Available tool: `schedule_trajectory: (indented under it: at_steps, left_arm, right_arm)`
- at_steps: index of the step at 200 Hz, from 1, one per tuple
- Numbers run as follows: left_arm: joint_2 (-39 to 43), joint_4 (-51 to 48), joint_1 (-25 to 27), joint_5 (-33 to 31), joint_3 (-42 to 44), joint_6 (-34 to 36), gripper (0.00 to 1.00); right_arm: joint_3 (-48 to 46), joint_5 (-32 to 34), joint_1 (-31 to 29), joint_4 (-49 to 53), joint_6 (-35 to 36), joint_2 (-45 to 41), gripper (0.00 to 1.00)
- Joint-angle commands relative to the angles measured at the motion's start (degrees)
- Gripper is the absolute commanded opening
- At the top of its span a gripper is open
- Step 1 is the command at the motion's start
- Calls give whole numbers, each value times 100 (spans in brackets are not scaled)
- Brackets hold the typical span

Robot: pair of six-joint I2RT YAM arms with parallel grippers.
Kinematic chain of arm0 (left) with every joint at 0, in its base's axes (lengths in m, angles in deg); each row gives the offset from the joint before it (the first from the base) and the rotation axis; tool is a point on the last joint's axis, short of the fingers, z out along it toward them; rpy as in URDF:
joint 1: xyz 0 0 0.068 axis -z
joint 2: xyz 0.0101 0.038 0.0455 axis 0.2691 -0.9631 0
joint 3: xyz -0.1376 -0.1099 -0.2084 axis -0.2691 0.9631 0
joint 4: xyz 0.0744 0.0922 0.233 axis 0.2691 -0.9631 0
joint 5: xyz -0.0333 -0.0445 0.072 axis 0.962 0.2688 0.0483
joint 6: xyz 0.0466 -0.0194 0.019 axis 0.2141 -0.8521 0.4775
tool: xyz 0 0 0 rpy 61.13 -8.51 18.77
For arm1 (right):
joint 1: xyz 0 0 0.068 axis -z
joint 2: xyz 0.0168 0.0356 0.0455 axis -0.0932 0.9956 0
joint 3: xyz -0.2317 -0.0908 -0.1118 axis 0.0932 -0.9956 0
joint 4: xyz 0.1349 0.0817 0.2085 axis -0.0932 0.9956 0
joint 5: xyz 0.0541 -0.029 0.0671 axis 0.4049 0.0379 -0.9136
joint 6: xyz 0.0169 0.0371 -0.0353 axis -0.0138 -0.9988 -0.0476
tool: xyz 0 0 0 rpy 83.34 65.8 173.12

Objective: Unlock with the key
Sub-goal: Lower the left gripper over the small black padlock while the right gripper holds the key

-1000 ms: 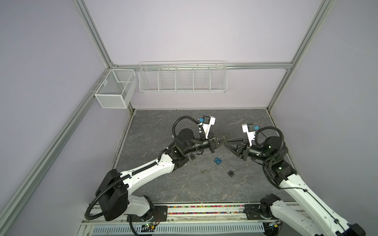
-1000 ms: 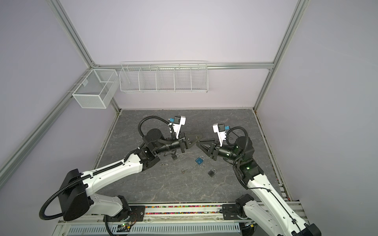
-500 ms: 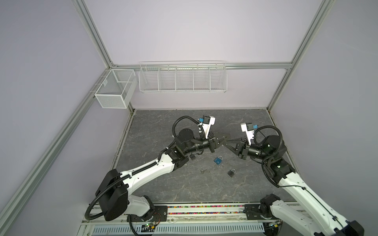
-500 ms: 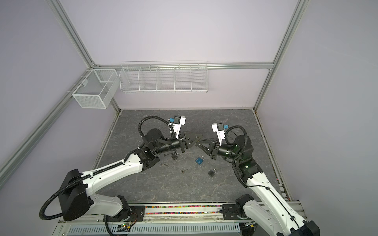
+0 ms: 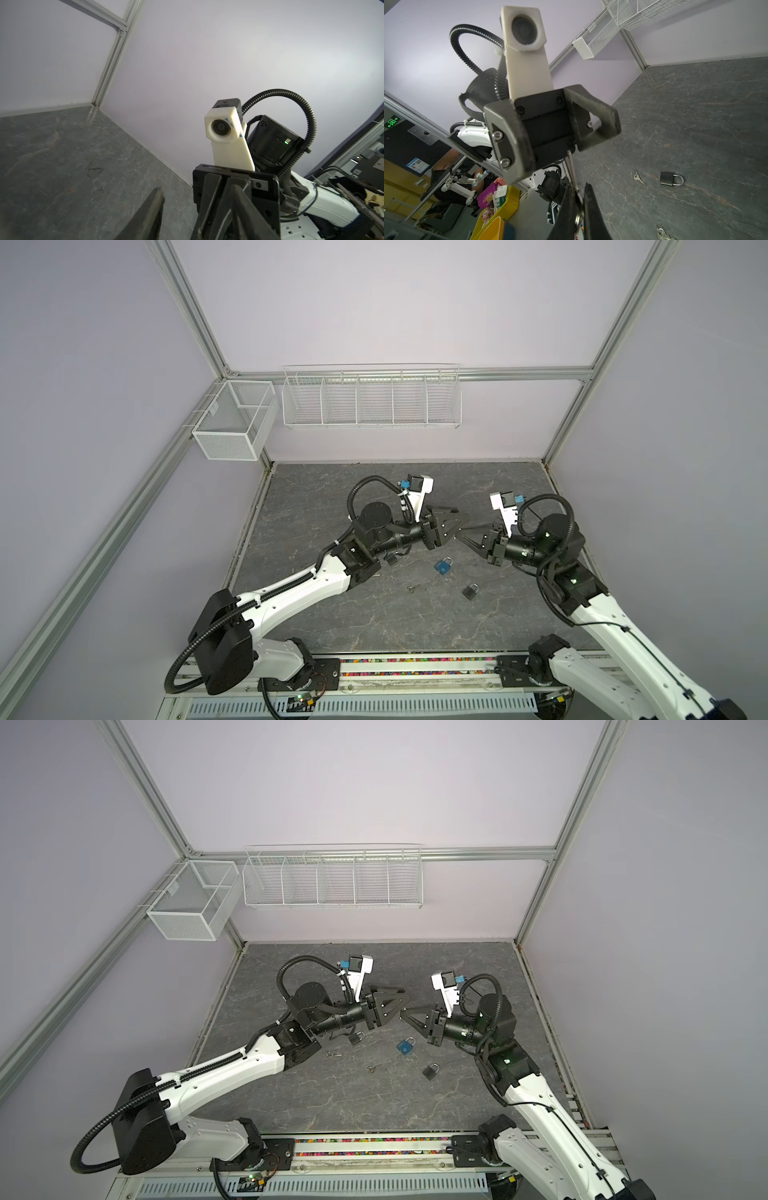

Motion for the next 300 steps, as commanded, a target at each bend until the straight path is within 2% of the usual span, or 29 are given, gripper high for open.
schedule_trajectory:
  at_steps: [1,23,41,65,79,115,142,162,191,219,300]
  left_arm:
    - [381,-572,5,-564,97,157,56]
    - [520,-1701,5,-1254,23,72,57]
    - [492,-2490,22,-1387,-62,-36,58]
    - [446,-3013,168,-1423,33,-164,59]
    - [370,-3412,345,-1692,6,-119,59]
    - [-305,-3799,838,-1983,-295,-124,60]
    - [-1008,-4177,1182,-2247,-717,75,61]
    - [-1587,-4520,1289,-2163,-1121,256,61]
    - [-2442,-5250,1669,-2395,-1926,510,63]
    - [-3350,-6143,1789,-2464,-2783,632,63]
    - [-4779,-7265,1974,-2863,-4328,947,62]
  right_arm:
    - [227,330,100,1442,405,-281,6]
    - [364,837,172,2603,569,-494,6]
    - [490,1234,199,3505,640,-617,6]
    - [937,1958,191,4911,820,-675,7]
    - [1094,2358,189,5528,821,-734,7]
    - [1431,2948,189,6545,677,-901,7]
    - [1708,3705,186,7365,509,-864,7]
    - [1675,3969,184,7559,355,-913,7]
    - [1464,3900,201,7534,237,-901,7]
    - [1250,3813,207,7444,151,-932,6]
    - [949,3688,242,7314,77,-1181,6]
